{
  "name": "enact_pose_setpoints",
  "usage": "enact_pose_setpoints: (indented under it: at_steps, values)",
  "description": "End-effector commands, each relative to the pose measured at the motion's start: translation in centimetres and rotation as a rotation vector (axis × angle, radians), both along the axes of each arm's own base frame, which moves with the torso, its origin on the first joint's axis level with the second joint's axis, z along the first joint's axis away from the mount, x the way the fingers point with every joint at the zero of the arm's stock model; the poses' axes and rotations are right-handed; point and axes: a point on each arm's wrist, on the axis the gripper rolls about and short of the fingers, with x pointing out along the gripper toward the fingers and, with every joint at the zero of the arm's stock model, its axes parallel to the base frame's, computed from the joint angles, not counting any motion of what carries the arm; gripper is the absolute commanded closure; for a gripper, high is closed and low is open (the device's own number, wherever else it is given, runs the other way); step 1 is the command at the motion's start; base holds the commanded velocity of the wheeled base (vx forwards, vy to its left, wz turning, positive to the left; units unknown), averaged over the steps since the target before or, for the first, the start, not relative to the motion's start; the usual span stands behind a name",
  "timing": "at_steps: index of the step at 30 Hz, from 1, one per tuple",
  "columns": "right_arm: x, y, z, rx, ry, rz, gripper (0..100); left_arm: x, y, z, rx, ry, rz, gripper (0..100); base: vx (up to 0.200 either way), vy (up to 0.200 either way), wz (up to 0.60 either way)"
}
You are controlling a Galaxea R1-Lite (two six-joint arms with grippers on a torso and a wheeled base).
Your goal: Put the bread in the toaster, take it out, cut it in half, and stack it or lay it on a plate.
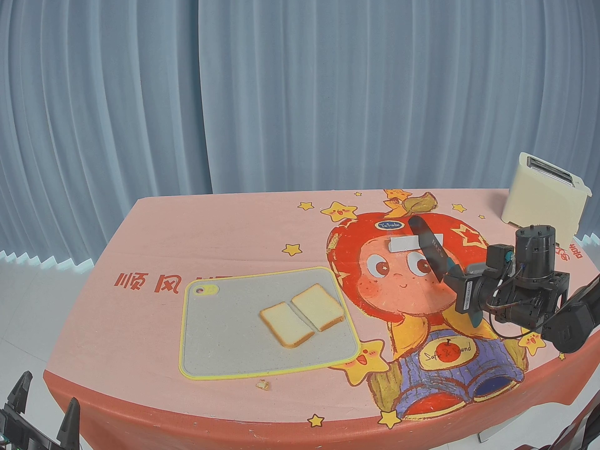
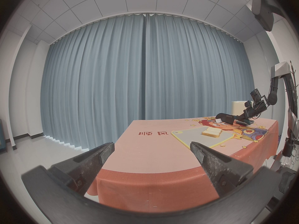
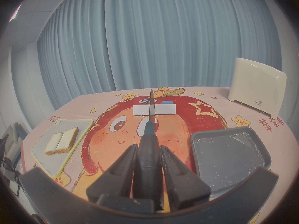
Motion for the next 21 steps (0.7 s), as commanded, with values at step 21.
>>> enact_pose_setpoints:
  at_steps: [21]
  values:
    - [0.08,0.14,0.27,0.008,-0.011,-0.001,0,0.05,0.00,-0.51,0.000,0.007,0.000,0,0.000,0.000,0.00]
